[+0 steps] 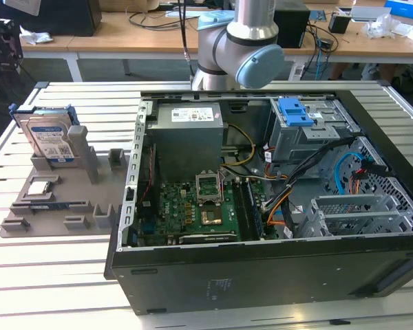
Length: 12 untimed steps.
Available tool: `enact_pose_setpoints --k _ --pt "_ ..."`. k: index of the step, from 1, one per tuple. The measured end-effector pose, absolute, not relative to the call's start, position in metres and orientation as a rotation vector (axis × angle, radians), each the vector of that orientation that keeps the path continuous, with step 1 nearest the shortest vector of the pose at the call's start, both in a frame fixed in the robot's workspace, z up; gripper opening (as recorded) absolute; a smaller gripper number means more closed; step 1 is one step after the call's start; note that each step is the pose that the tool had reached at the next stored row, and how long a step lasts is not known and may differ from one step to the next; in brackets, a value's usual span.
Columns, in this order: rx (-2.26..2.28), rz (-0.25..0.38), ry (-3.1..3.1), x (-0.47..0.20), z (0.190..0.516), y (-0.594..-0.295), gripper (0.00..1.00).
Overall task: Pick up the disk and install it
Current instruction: 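Pick up the disk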
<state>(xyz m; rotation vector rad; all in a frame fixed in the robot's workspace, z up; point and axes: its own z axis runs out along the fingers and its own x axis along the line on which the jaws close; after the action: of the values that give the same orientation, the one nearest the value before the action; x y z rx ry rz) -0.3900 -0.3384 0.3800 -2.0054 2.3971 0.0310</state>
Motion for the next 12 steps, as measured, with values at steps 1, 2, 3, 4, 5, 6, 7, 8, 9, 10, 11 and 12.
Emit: enact_pose_setpoints --k 1,2,3,4,5,6,7,8,9,10,11,12 --pt "-2.005 0.031 2.397 -0.39 0.38 -0.338 0.48" --pt "-2.005 0.031 2.397 -0.39 0.38 -0.337 0.48" --pt "-2.005 0.031 2.397 -0.39 0.379 -0.336 0.48" --pt "-2.006 0.031 2.397 -0.39 0.379 -0.336 0.48" --pt "-2.006 0.031 2.397 -0.39 0.379 -0.334 0.48" --pt "-2.006 0.031 2.397 -0.39 0.378 -0.333 0.48" --pt "-2.006 0.031 2.397 -0.39 0.378 -0.332 0.48" --pt "-2.005 0.031 2.397 -0.39 0.378 -0.33 0.48" --pt "-2.005 0.031 2.397 -0.39 0.378 -0.328 0.48" --pt "-2.005 0.031 2.397 -0.39 0.377 -0.326 0.48" --pt "-2.006 0.031 2.397 -0.39 0.377 -0.324 0.48" --pt "-2.006 0.031 2.397 -0.39 0.377 -0.322 0.48"
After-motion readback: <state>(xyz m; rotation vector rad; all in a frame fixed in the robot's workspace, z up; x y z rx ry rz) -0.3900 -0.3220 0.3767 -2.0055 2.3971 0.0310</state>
